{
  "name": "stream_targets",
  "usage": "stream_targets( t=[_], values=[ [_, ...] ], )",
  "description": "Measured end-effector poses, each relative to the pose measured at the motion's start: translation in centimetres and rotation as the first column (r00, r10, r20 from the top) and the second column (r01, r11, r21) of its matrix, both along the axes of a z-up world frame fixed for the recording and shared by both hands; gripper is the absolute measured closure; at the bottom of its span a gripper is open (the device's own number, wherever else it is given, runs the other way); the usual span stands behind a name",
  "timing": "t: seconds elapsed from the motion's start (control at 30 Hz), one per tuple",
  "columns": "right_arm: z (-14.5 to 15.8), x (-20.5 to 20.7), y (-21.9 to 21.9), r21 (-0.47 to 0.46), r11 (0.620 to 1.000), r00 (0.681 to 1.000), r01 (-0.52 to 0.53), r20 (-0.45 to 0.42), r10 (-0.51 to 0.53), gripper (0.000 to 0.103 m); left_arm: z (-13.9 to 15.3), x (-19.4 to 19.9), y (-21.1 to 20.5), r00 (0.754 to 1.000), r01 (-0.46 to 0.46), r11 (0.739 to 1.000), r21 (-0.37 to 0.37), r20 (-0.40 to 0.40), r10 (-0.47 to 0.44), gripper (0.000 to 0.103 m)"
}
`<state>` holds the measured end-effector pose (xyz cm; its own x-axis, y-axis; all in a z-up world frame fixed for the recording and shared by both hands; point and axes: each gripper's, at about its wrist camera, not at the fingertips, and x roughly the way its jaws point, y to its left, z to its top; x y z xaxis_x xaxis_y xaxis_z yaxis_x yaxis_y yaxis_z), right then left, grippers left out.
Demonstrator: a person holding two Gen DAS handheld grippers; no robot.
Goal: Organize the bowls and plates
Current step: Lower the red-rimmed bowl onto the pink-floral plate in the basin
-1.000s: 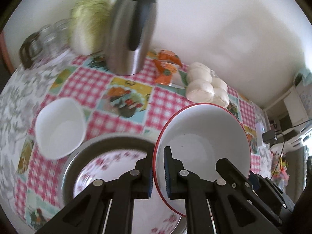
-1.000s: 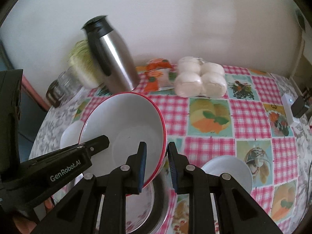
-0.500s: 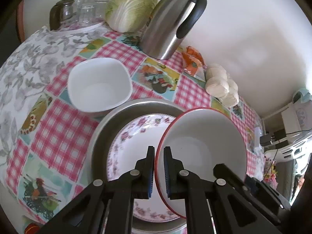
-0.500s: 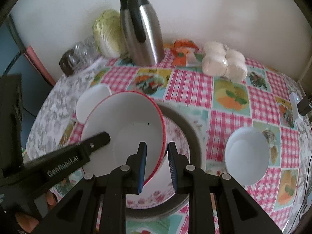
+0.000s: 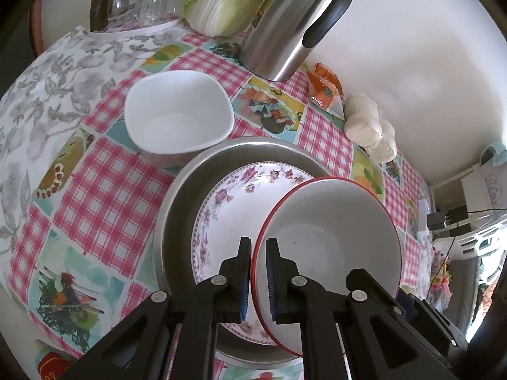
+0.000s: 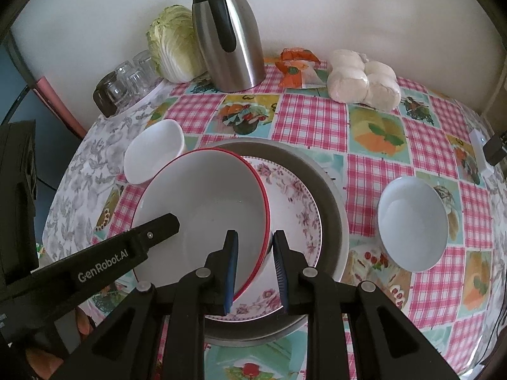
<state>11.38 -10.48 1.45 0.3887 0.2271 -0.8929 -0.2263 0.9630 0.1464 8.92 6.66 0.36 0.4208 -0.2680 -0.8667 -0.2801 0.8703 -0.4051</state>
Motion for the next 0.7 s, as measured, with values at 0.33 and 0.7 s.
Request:
stream_targets(
  t=[0.33,0.7],
  values=[
    [-0.9,-0.2,-0.6,0.003,1.0,0.999,0.03,-0.025,-0.03,0.079,0.0,0.2,-0.7,0.999,0.034,0.999,0.023,-0.011,-0.034,0.092],
    [-2.1,0.2,-0.8,0.016,0.999,0.998,0.032,-0.049,-0.031,0.078,-0.1,0.4,-0.7,0.999,0.047,0.999,0.028,0.009,-0.047,0.092]
  ],
)
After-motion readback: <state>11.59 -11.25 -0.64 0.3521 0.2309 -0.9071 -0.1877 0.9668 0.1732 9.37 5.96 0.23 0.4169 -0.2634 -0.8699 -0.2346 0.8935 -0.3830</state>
